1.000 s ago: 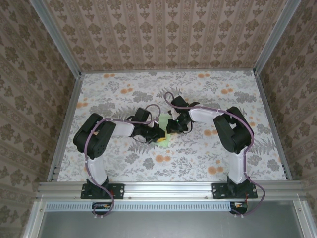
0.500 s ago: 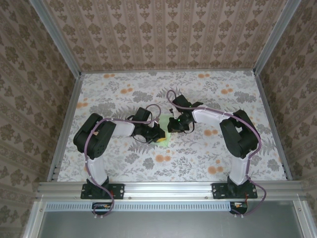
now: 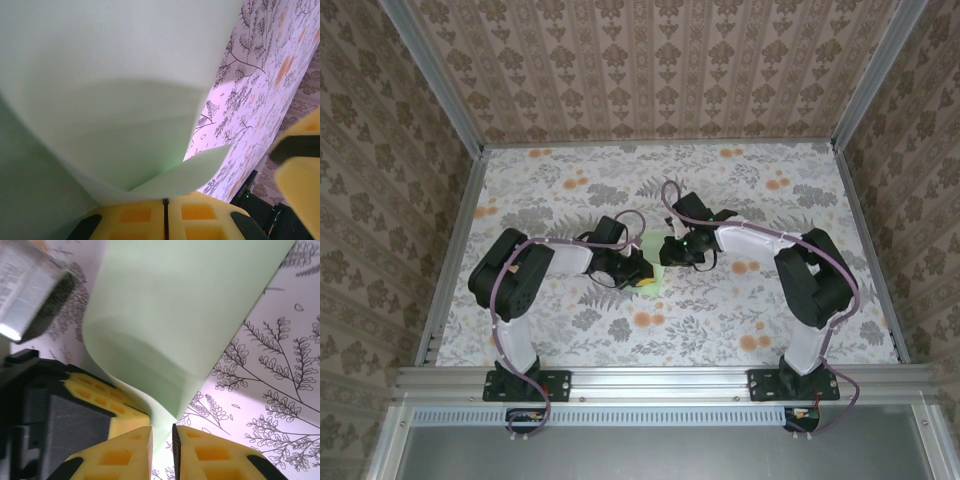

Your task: Fold a paper plane with a square sheet of paper (pick it up from the middle)

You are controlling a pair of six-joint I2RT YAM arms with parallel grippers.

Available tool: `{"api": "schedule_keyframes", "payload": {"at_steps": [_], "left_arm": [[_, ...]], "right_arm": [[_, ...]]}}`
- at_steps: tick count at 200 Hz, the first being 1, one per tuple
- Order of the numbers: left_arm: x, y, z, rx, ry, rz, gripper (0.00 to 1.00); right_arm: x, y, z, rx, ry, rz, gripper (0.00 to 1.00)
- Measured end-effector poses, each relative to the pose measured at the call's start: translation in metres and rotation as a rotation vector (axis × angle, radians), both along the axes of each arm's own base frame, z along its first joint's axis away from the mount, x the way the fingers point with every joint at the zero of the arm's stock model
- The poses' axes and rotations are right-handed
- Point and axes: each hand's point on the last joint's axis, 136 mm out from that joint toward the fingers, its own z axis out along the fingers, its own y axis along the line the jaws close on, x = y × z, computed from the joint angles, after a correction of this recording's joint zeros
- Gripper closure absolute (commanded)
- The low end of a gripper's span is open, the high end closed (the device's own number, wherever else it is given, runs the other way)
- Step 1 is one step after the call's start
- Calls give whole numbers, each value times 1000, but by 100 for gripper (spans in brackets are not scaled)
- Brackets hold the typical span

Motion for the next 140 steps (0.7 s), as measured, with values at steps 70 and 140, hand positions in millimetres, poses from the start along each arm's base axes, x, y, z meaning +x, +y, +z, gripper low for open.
{"api": "schedule_keyframes", "payload": {"at_steps": [70, 140], "left_arm": [[0, 0, 0, 5, 1, 1, 92], [0, 0, 0, 7, 0, 2, 92]], "right_arm": [[-2, 9, -6, 14, 9, 12, 88], [-3, 15, -30, -11, 60, 26, 89]]}}
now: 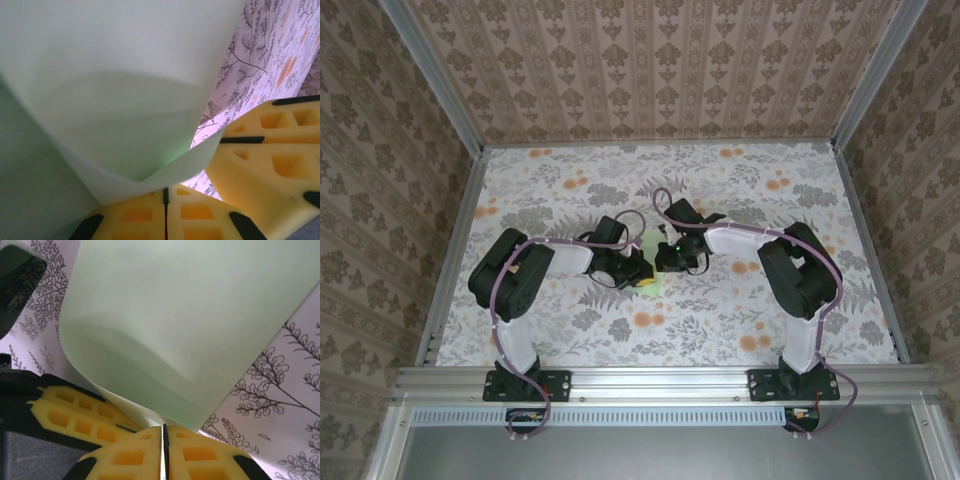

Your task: Fold a paper plane with a square sheet of paper (pick it up from the middle)

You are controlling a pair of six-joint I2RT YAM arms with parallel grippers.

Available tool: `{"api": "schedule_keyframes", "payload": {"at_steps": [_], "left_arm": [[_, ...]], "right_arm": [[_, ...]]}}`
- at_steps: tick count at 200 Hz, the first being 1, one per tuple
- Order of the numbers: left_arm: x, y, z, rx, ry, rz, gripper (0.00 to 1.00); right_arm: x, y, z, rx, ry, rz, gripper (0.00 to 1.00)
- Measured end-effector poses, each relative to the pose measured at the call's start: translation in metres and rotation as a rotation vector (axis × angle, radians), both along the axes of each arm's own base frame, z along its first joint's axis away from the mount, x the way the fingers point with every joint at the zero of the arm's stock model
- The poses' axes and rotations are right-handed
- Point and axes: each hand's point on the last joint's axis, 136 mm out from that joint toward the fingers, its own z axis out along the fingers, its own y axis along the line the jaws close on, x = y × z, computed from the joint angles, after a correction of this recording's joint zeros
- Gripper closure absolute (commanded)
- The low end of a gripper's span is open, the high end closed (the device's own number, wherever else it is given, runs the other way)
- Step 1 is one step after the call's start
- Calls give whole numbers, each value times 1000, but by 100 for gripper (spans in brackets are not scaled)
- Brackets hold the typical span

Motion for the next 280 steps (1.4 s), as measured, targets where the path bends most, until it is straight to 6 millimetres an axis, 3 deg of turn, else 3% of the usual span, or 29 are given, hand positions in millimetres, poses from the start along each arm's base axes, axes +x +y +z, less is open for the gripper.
{"api": "schedule_keyframes", "payload": {"at_steps": [55, 119, 168, 280], "left_arm": [[0, 0, 0, 2, 0, 1, 92], [0, 5, 5, 19, -21, 17, 90], [21, 15, 26, 8, -112, 81, 89], [30, 23, 3, 107, -129, 113, 86]], "right_arm": [[3, 1, -13, -18, 19, -1, 89], [4, 1, -13, -23, 9, 23, 91], [4, 1, -14, -28, -9, 60, 91], [3, 1, -15, -30, -11, 72, 91]]}}
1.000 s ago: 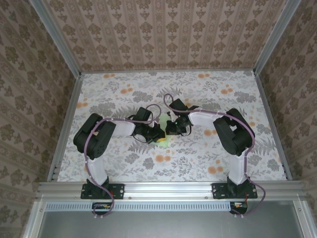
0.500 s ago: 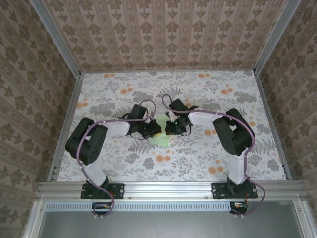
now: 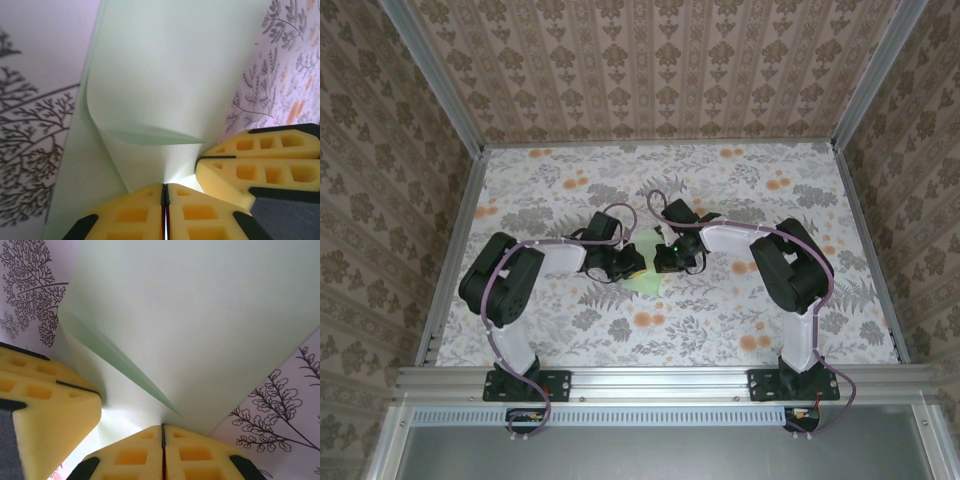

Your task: Fold a paper plane with a square sheet of paper (pick it up from the middle)

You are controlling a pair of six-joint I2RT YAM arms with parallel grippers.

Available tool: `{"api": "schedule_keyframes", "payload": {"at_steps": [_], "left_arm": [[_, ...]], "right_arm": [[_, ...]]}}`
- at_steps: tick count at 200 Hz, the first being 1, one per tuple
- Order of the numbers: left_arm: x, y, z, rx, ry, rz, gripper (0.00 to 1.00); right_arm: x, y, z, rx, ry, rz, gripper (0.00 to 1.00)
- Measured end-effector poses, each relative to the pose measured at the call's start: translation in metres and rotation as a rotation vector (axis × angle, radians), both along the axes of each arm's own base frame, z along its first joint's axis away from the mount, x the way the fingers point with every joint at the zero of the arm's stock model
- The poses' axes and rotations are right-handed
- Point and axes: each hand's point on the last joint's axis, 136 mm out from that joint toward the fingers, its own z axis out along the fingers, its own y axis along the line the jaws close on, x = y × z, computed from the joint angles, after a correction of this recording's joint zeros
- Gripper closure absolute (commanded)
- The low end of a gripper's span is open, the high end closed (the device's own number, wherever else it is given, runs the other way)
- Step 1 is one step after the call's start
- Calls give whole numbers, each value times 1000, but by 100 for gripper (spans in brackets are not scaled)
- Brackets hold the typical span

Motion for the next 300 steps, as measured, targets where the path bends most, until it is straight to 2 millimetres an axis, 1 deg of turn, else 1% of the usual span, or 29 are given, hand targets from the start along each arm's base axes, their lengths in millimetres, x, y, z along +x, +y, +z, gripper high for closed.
{"api": "schedule_keyframes", "payload": {"at_steps": [23, 84, 114, 141, 162, 210, 231, 247, 274, 288, 300], "left_arm": [[2, 2, -3, 34, -31, 3, 85], [11, 5, -2, 75, -79, 16, 81], [15, 8, 0, 91, -99, 29, 78], [27, 13, 3, 67, -142, 57, 75], [34, 12, 8, 22, -183, 67, 75], [36, 1, 19, -48, -222, 40, 76], [34, 4, 18, -39, -224, 46, 76], [32, 13, 17, -9, -235, 69, 75], [31, 22, 29, 10, -276, 100, 73], [33, 21, 38, -6, -301, 102, 73], [34, 18, 43, -26, -317, 94, 76]], "right_arm": [[0, 0, 0, -2, -4, 13, 92], [-1, 0, 0, -10, 2, 21, 92], [-1, 0, 0, -11, -1, 26, 92], [-1, 0, 0, -12, -4, 33, 92], [-1, 0, 0, -12, -4, 33, 92], [-1, 0, 0, -12, -4, 33, 92], [-1, 0, 0, -12, -4, 33, 92], [0, 0, 0, -12, -5, 33, 92], [0, 0, 0, -12, -5, 33, 92], [0, 0, 0, -12, -5, 33, 92], [-1, 0, -1, -13, -4, 33, 92]]}}
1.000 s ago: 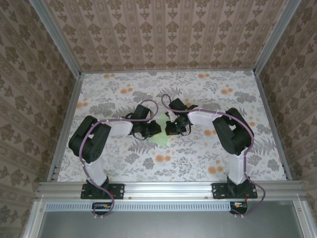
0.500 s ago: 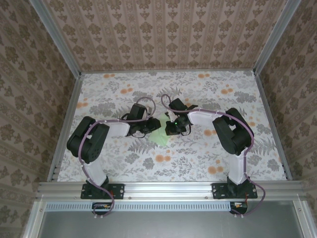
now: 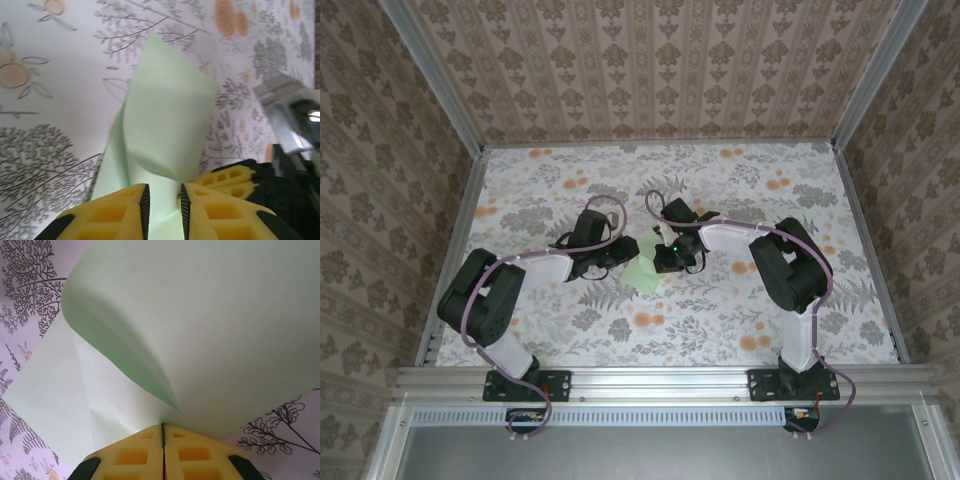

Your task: Fold a paper plane with a square sheet of paper (pick it up from the middle)

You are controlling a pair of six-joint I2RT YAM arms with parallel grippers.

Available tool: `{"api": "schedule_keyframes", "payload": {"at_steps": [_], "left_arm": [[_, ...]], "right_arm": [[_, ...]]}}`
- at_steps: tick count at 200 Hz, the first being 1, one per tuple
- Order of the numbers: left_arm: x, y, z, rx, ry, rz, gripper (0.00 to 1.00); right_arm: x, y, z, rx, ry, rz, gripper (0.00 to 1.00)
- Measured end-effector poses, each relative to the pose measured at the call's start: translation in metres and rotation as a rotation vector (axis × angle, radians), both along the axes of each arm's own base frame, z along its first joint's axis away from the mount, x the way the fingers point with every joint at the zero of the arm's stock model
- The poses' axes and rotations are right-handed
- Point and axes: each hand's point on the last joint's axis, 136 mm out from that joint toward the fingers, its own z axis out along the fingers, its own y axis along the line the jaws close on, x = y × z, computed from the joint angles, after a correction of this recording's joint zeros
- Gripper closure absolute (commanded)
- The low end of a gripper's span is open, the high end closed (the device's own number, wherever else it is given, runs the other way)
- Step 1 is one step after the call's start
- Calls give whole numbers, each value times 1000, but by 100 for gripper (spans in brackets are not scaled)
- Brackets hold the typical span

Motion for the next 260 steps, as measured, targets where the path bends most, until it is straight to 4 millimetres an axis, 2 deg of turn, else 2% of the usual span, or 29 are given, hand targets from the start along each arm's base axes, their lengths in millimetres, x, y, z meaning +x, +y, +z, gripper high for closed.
{"api": "schedule_keyframes", "payload": {"at_steps": [37, 64, 99, 190, 260], "left_arm": [[-7, -12, -7, -17, 24, -55, 83], [-10, -21, -23, -16, 73, -88, 84], [-11, -22, -36, -2, 106, -90, 84], [-3, -10, -44, 53, 133, -12, 83], [20, 18, -43, 115, 146, 51, 83]], "right_arm": [[0, 0, 0, 0, 1, 0, 92], [0, 0, 0, 0, 1, 0, 92], [0, 0, 0, 0, 1, 0, 92], [0, 0, -1, -2, 2, 2, 93], [0, -1, -1, -2, 2, 0, 93]]}}
